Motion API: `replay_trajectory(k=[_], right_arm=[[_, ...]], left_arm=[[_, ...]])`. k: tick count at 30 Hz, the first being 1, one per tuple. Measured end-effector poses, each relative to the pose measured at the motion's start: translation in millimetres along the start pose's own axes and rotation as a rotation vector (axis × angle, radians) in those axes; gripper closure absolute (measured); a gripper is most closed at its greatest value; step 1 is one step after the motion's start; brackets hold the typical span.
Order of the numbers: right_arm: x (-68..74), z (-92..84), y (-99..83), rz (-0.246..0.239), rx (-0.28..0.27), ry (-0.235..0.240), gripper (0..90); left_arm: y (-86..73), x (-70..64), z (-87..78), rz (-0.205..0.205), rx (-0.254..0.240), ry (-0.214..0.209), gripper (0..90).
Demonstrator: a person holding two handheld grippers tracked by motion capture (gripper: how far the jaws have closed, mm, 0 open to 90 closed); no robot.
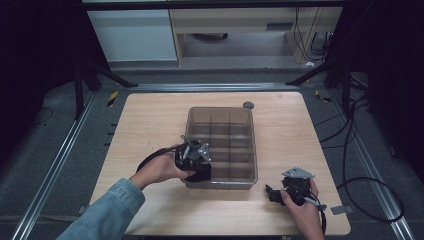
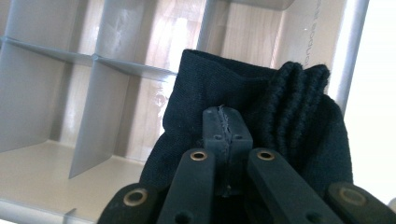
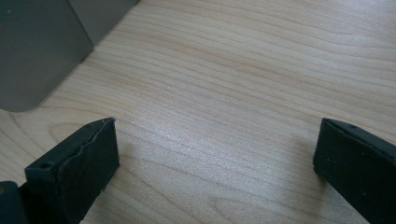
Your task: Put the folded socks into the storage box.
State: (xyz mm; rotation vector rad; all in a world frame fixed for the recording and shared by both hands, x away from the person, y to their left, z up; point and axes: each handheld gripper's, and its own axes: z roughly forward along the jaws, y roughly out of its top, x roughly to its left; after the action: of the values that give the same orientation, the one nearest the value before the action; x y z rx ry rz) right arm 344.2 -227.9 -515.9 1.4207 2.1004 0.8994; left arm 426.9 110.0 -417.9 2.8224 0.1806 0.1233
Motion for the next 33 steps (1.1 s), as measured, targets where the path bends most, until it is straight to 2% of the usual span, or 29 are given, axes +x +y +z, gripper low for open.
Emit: replay_trajectory(k=[10, 13, 20, 22, 25, 30, 31, 32, 33], right_arm=[[0.0, 0.0, 0.0, 0.0, 0.0, 0.0, 0.5], [0.0, 0.0, 0.0, 0.0, 0.0, 0.0, 0.5], [0.0, 0.0, 0.0, 0.001, 0.0, 0.0, 0.5], [0.0, 0.0, 0.0, 0.0, 0.0, 0.0, 0.5], [0.2, -0.2, -0.1, 0.0, -0.001, 0.0, 0.5], [0.1, -0.2, -0.1, 0.0, -0.001, 0.0, 0.5], [0.1, -0.2, -0.1, 0.0, -0.001, 0.0, 0.5], [0.1, -0.2, -0.1, -0.001, -0.001, 0.0, 0.5], [0.2, -0.2, -0.1, 0.0, 0.0, 0.0, 0.5]], left_arm=[[1.3, 0.7, 3.7, -0.008, 0.03, -0.003, 89.9], [2.3, -1.4, 8.6, 0.012, 0.061, 0.012, 89.9], [-0.9, 0.9, 17.8, 0.0, 0.078, -0.009, 90.0], [-3.8, 3.6, 19.6, -0.016, 0.066, -0.024, 90.0], [-5.6, 5.1, 11.1, -0.025, 0.039, -0.015, 90.0], [-5.4, 4.9, -12.4, -0.03, -0.037, 0.006, 90.0], [-5.4, 4.9, -12.4, -0.03, -0.037, 0.006, 89.9], [-4.7, 4.0, -23.4, -0.027, -0.078, 0.008, 89.9], [-4.4, 2.7, -28.2, -0.026, -0.091, 0.009, 89.9]])
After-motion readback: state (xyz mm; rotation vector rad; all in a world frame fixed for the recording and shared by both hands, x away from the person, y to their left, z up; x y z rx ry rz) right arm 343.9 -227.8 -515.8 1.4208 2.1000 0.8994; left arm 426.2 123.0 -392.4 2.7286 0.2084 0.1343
